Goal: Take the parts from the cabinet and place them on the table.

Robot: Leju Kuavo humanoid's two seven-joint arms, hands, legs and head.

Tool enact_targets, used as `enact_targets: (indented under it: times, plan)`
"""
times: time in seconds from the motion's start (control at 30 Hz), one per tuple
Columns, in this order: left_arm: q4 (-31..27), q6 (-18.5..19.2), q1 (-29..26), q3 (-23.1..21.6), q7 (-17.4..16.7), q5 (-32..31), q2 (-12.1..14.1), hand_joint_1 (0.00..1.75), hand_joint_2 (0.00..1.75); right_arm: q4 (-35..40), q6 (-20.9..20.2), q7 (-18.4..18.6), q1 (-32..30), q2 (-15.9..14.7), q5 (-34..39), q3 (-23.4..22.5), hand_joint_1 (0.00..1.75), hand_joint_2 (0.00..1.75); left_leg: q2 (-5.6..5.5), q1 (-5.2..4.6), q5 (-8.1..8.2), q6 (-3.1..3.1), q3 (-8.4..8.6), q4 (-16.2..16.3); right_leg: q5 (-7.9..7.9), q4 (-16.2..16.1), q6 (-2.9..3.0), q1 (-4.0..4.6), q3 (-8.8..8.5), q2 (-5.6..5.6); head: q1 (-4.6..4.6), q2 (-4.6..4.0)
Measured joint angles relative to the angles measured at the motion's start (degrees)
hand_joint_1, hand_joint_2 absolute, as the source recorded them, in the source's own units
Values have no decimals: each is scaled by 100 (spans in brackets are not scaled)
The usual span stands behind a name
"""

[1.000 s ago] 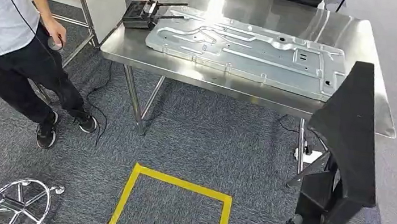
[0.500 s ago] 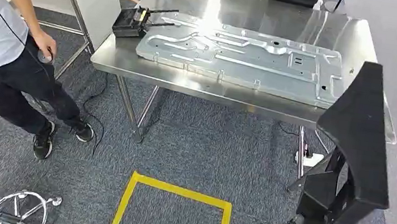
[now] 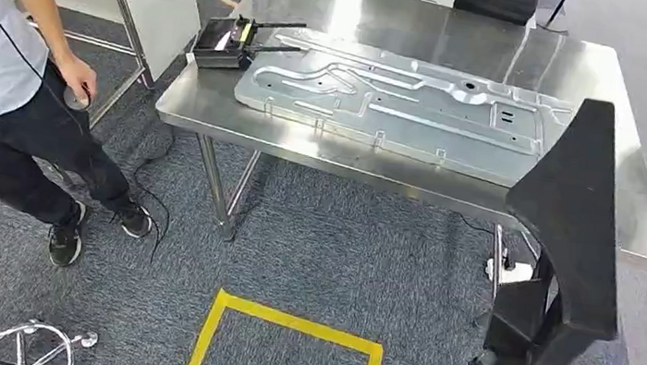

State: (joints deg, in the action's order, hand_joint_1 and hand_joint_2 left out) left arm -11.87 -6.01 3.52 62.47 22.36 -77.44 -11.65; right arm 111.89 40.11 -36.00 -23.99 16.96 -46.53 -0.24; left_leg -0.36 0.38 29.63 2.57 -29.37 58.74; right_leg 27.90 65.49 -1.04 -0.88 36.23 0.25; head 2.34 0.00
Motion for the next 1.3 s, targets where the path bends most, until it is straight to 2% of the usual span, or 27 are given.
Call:
enact_targets:
  times: [0.03,0.07,0.1,0.17,0.23,0.27,0.3,0.37,0.4,0.43,0.47,0.53,0.57,0.6,0.73,0.77,0.8,0.87,0.9,0.93,0.97,1.03,1.07,1.1,1.2,1.27,1.3]
  plan:
    - [2,4,-4,-2,2,-2,-9,0,175,4,0,-31,4,0,-48,-2,175,175,2,2,53,-13,20,-10,-223,-439,65,33,-119,-3,2,0]
    - [11,17,7,-6,-2,-4,-24,0,175,9,0,-61,8,11,-89,-21,175,175,7,-39,88,-56,53,-6,-123,-446,100,79,-153,-13,-6,0]
    - [11,22,14,-11,-9,-7,-22,0,175,31,0,-66,11,44,-123,-39,175,175,-8,-19,99,-80,43,0,-82,-575,105,85,-236,-18,9,0]
    - [11,22,24,-28,-11,-11,-26,0,175,31,0,-61,6,66,-125,-46,175,175,10,-6,108,-133,73,-79,-62,-569,134,98,-224,-4,0,0]
    - [11,33,47,-39,-20,-15,-26,0,175,31,0,-50,3,66,-107,-52,175,175,16,-14,156,-192,157,-86,-72,-715,160,0,-349,-8,-4,0]
    - [11,33,47,-42,-17,-15,-24,0,175,31,0,-37,7,66,-72,-57,175,175,18,-17,229,-208,108,91,-50,-761,196,0,-428,-16,-11,0]
    - [11,33,48,-42,-20,-15,-24,0,175,33,0,-20,11,66,-59,-57,175,175,18,-6,405,-226,-95,459,-32,-769,222,-1,-463,-31,-20,0]
    - [11,31,46,-42,-24,-15,-24,0,175,29,0,59,10,66,-37,-57,175,175,18,16,766,-270,-698,1419,30,-768,242,6,-508,-42,-13,0]
    - [11,31,38,-42,-31,-15,-24,0,175,26,0,72,9,66,-26,-55,175,175,20,20,788,-284,-920,1715,57,-767,244,8,-534,-40,-17,0]
    - [11,31,23,-42,-31,-15,-24,0,175,20,0,92,10,63,-7,-55,175,175,20,23,646,-290,-1037,1762,92,-766,239,8,-577,-29,-15,0]
    - [11,31,23,-42,-28,-13,-24,0,175,15,0,103,9,63,4,-55,175,175,20,26,362,-287,-997,1519,135,-766,230,6,-640,-18,-15,0]
    - [11,31,30,-42,-37,-11,-22,0,175,15,0,122,11,63,15,-39,175,175,22,29,-335,-256,-645,541,236,-765,194,3,-793,-9,-15,0]
    - [11,31,8,-42,-39,-9,-20,0,175,15,0,133,13,63,18,-28,175,175,25,26,-455,-230,-517,179,284,-767,163,3,-809,-13,-13,0]
    - [11,31,13,-42,-39,-4,-22,0,175,15,-2,136,21,61,18,-26,175,175,22,-8,-369,-232,-457,92,336,-726,113,50,-806,3,-15,0]
    - [11,28,10,-41,-39,-4,-17,0,175,20,0,133,26,61,18,-24,175,175,9,9,-321,-77,-412,19,393,-792,-17,31,-860,-1,-15,2]
    - [11,28,9,-42,-37,-4,-17,0,175,22,0,133,26,61,17,-24,175,175,10,19,-319,-47,-366,-12,433,-679,-46,7,-847,-12,-4,0]
    - [11,29,12,-42,-37,-4,-20,0,175,22,0,131,38,61,18,-24,175,175,15,20,-296,-11,-336,-24,588,-387,-64,11,-692,-13,-11,0]
    - [11,28,16,-42,-37,-4,-22,0,175,22,0,131,37,57,18,-26,175,175,21,13,-244,22,-295,-24,980,607,-103,9,-101,-13,-11,0]
    - [11,29,16,-42,-37,-4,-22,0,175,15,0,129,32,55,15,-28,175,175,20,9,-209,24,-264,-24,1053,999,-109,10,170,-13,-9,0]
    - [11,31,11,-42,-39,-4,-20,0,175,15,0,129,33,52,15,-28,175,175,15,7,-175,23,-218,-24,946,1115,-107,10,318,-14,-11,0]
    - [11,28,6,-39,-39,-4,-17,0,175,15,0,129,34,52,15,-31,175,175,6,5,-134,20,-157,-24,706,951,-93,12,315,-13,-9,0]
    - [11,28,6,-42,-42,-20,-20,0,175,17,0,116,36,52,15,-35,175,175,-11,-1,-37,-3,-2,-24,41,69,-31,20,21,-13,-7,0]
    - [11,28,3,-42,-42,-22,-30,0,175,17,0,92,42,52,15,-35,175,175,-10,-4,23,-26,40,-29,-231,-467,37,48,-136,-15,-4,0]
    - [15,29,8,-42,-46,-26,-37,0,175,17,0,65,49,50,18,-37,175,175,-2,-41,60,-65,66,-24,-134,-473,75,98,-178,-22,-9,0]
    - [15,31,35,-44,-48,-57,-37,0,175,74,0,-7,53,44,70,-50,175,175,7,-13,93,-144,85,-91,-66,-583,128,114,-239,-14,-11,0]
    - [15,31,62,-46,-50,-70,-31,0,175,129,0,-35,56,42,85,-63,175,175,15,-17,156,-201,144,-52,-84,-717,164,31,-356,-18,-15,0]
    - [15,33,63,-48,-39,-77,-31,0,175,153,0,-48,76,42,90,-74,175,175,14,-24,267,-229,35,198,-59,-763,209,21,-420,-22,-24,0]
